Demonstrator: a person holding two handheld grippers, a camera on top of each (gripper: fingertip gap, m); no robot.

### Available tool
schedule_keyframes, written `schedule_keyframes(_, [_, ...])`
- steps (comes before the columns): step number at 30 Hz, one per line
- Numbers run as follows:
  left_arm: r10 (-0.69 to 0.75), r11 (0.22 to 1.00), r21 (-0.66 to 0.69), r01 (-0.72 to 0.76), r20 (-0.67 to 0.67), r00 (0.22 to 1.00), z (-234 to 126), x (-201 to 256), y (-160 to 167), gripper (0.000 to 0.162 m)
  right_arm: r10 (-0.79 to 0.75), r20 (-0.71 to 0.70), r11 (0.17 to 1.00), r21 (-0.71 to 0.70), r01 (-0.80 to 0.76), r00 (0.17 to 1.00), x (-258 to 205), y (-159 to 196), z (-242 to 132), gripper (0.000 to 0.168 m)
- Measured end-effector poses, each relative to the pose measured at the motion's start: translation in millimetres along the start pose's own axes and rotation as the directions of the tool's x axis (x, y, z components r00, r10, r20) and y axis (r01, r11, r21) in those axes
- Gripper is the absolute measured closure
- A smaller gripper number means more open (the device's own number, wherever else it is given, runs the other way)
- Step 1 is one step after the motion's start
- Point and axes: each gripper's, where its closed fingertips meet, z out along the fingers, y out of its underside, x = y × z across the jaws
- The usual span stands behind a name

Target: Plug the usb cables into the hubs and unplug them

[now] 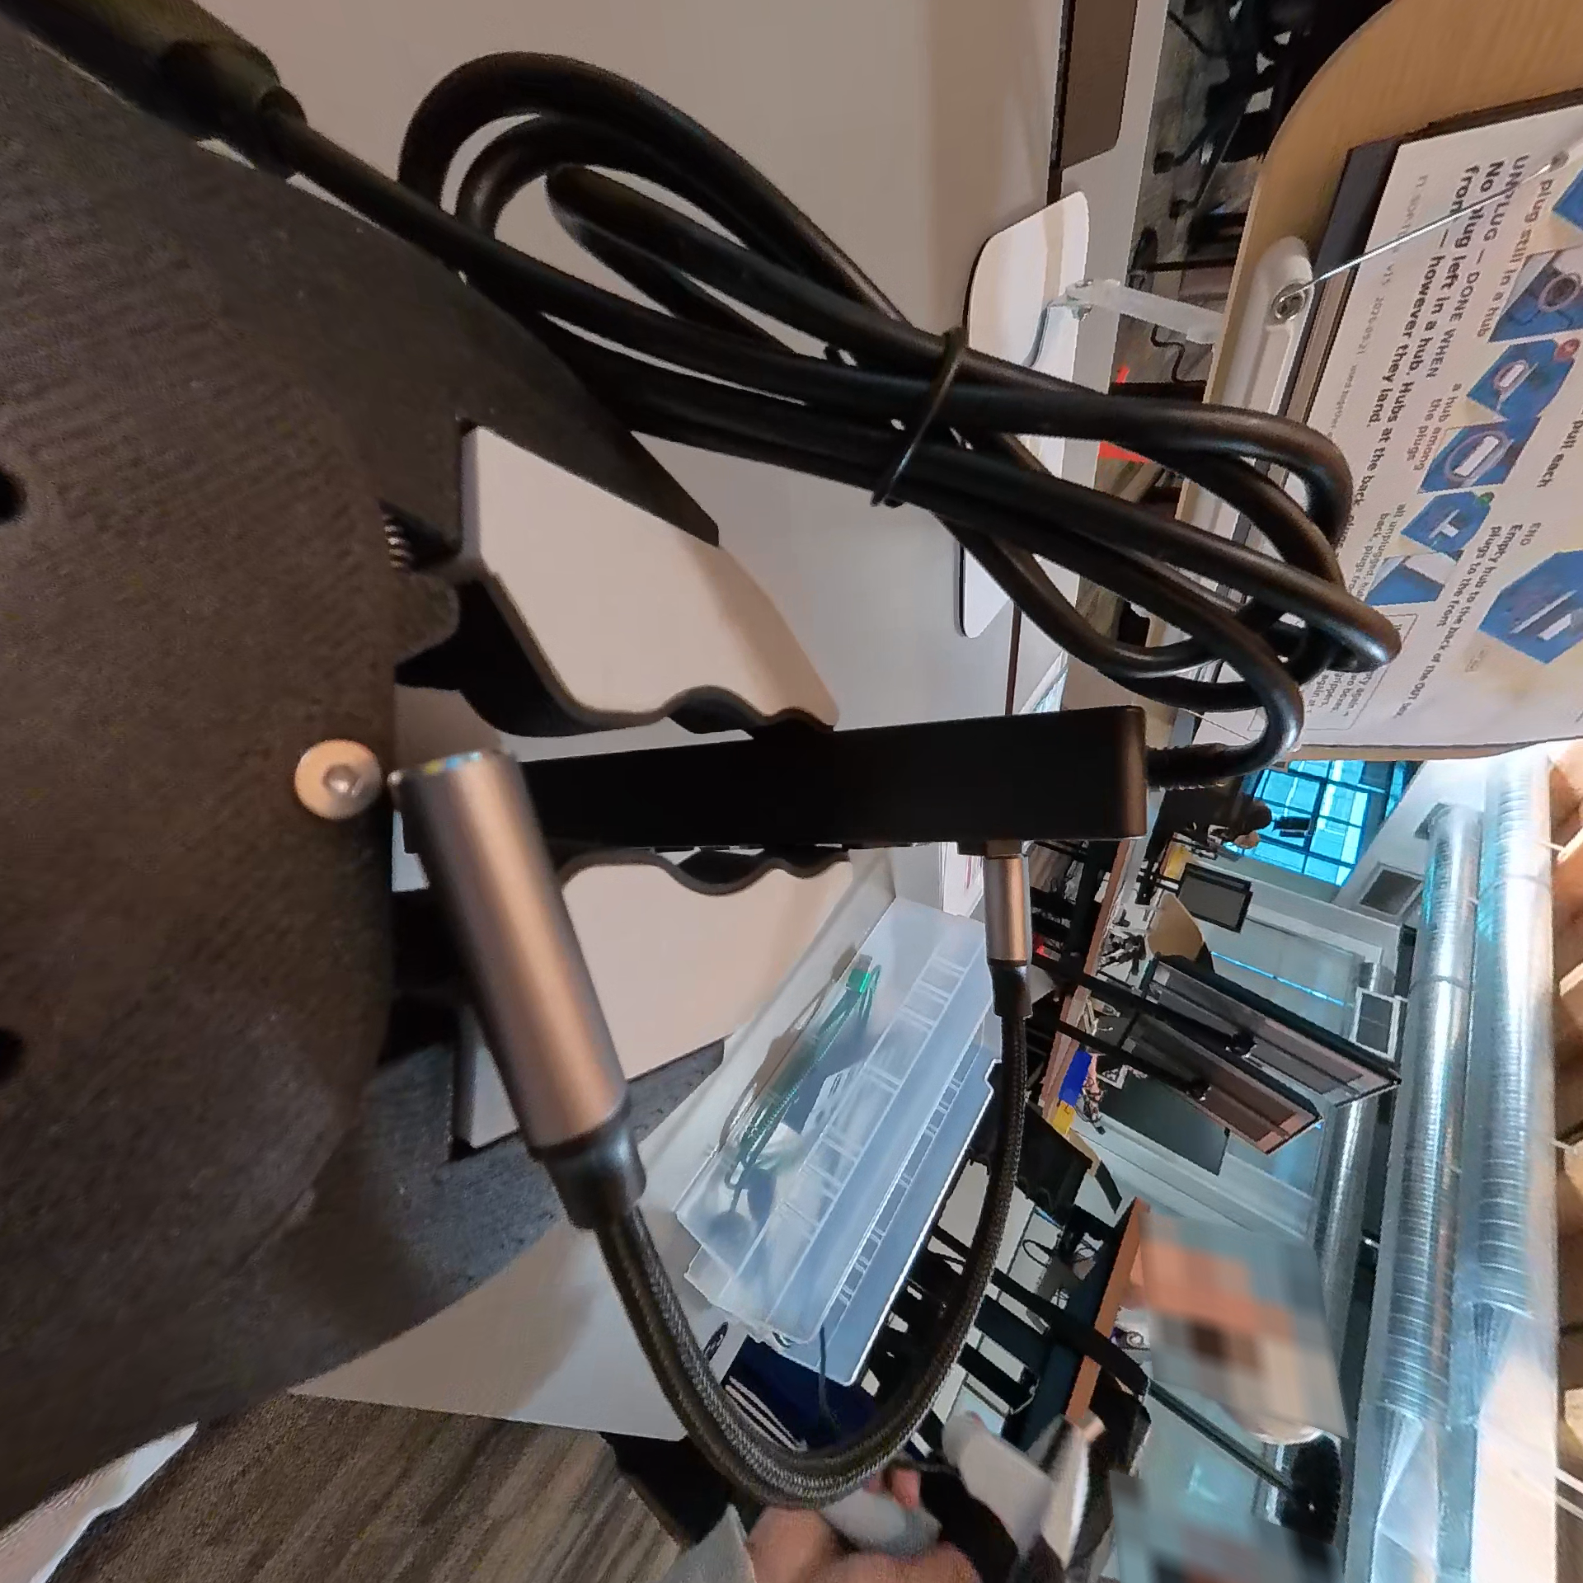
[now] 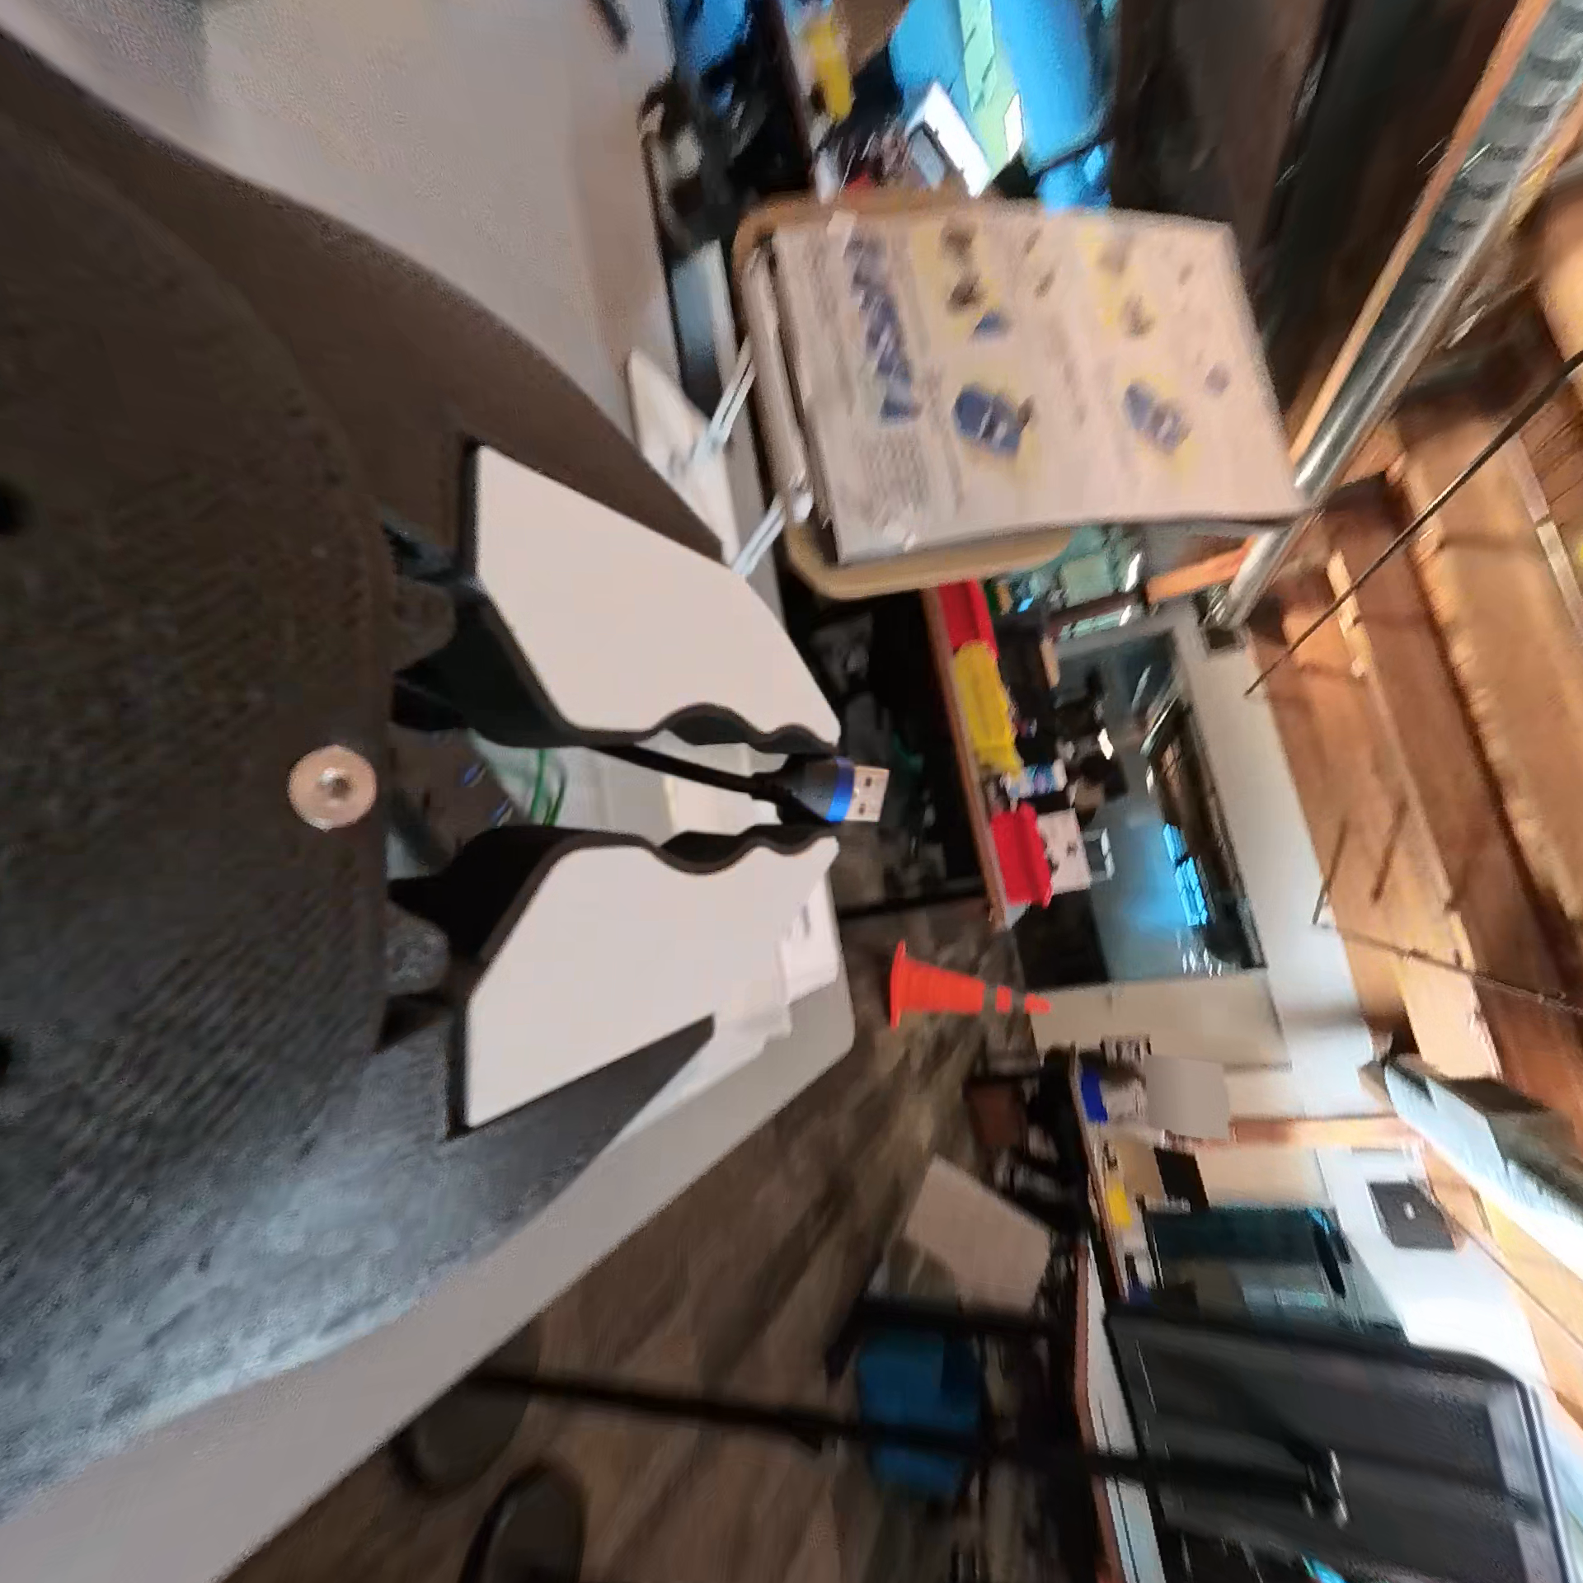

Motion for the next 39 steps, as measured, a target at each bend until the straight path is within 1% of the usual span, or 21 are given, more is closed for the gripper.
schedule_keyframes(1, [0.001, 1.0, -0.001, -0.001, -0.002, 1.0, 0.0, 0.8, 0.3, 0.137, -0.041, -0.027, 0.999, -0.021, 0.041, 0.999, 8.2, 9.1, 1.7, 0.153])
schedule_keyframes(2, [0.003, 1.0, -0.002, -0.003, -0.005, 1.0, 0.0, 1.7, 0.6, 0.137, -0.052, -0.026, 0.998, -0.04, 0.05, 0.998, 10.8, 15.7, 3.3, 0.153])
schedule_keyframes(3, [0.004, 1.0, -0.004, -0.004, -0.009, 1.0, 0.0, 2.6, 0.9, 0.137, -0.026, 0.005, 0.999, -0.038, 0.026, 1.0, 7.6, 17.5, 4.7, 0.153])
schedule_keyframes(6, [0.002, 1.0, -0.003, -0.002, -0.018, 1.0, 0.5, 4.1, 1.6, 0.137, 0.076, 0.109, 0.997, 0.014, -0.078, 0.991, -9.7, 4.5, 5.5, 0.153])
schedule_keyframes(8, [-0.005, 1.0, -0.005, 0.004, -0.022, 1.0, 0.4, 4.2, 2.0, 0.137, 0.076, 0.156, 0.996, 0.022, -0.081, 0.985, -19.7, -0.5, 5.6, 0.153])
schedule_keyframes(10, [-0.011, 1.0, -0.005, 0.011, -0.022, 1.0, 0.1, 3.6, 2.0, 0.137, 0.058, 0.176, 0.998, 0.0, -0.059, 0.983, -24.1, 4.9, 7.5, 0.153])
schedule_keyframes(12, [-0.017, 1.0, -0.007, 0.017, -0.024, 1.0, -0.1, 3.6, 2.4, 0.137, 0.086, 0.158, 0.994, -0.075, -0.075, 0.984, -16.4, 22.9, 12.8, 0.153])
schedule_keyframes(14, [-0.018, 1.0, -0.008, 0.018, -0.024, 1.0, -0.3, 3.9, 2.5, 0.137, 0.131, 0.085, 0.966, -0.233, -0.108, 0.988, 4.9, 57.0, 17.0, 0.155])
schedule_keyframes(16, [-0.015, 1.0, -0.009, 0.015, -0.025, 1.0, -0.3, 4.5, 2.5, 0.137, 0.122, 0.0, 0.925, -0.364, -0.114, 0.993, 27.0, 87.2, 14.4, 0.148])
schedule_keyframes(18, [-0.013, 1.0, -0.009, 0.013, -0.024, 1.0, -0.2, 4.8, 2.5, 0.137, 0.044, -0.071, 0.906, -0.417, -0.069, 0.997, 44.6, 98.6, 9.9, 0.146])
schedule_keyframes(21, [-0.018, 1.0, -0.009, 0.018, -0.026, 1.0, 0.1, 4.5, 2.8, 0.137, -0.129, -0.111, 0.883, -0.465, 0.064, 0.985, 57.4, 97.1, 6.4, 0.14])
schedule_keyframes(25, [-0.03, 1.0, -0.008, 0.03, -0.025, 0.999, 0.1, 3.4, 2.9, 0.137, -0.309, -0.082, 0.854, -0.462, 0.239, 0.947, 50.2, 83.1, 7.0, 0.139])
schedule_keyframes(29, [-0.029, 1.0, -0.008, 0.029, -0.025, 0.999, 0.0, 3.7, 2.9, 0.137, -0.379, 0.01, 0.836, -0.425, 0.347, 0.925, 18.4, 74.2, 12.7, 0.139])
schedule_keyframes(32, [-0.025, 1.0, -0.009, 0.025, -0.027, 0.999, 0.2, 4.8, 3.1, 0.137, -0.384, 0.119, 0.839, -0.37, 0.4, 0.916, -25.4, 70.9, 17.4, 0.138])
schedule_keyframes(36, [-0.013, 1.0, -0.013, 0.013, -0.038, 0.999, 0.8, 9.2, 4.5, 0.137, -0.322, 0.325, 0.877, -0.253, 0.409, 0.889, -117.4, 77.9, 16.4, 0.139])
schedule_keyframes(39, [0.042, 0.999, -0.013, -0.042, -0.044, 0.998, 0.7, 15.7, 4.7, 0.137, -0.253, 0.498, 0.895, -0.206, 0.397, 0.829, -198.6, 97.2, 3.6, 0.14])
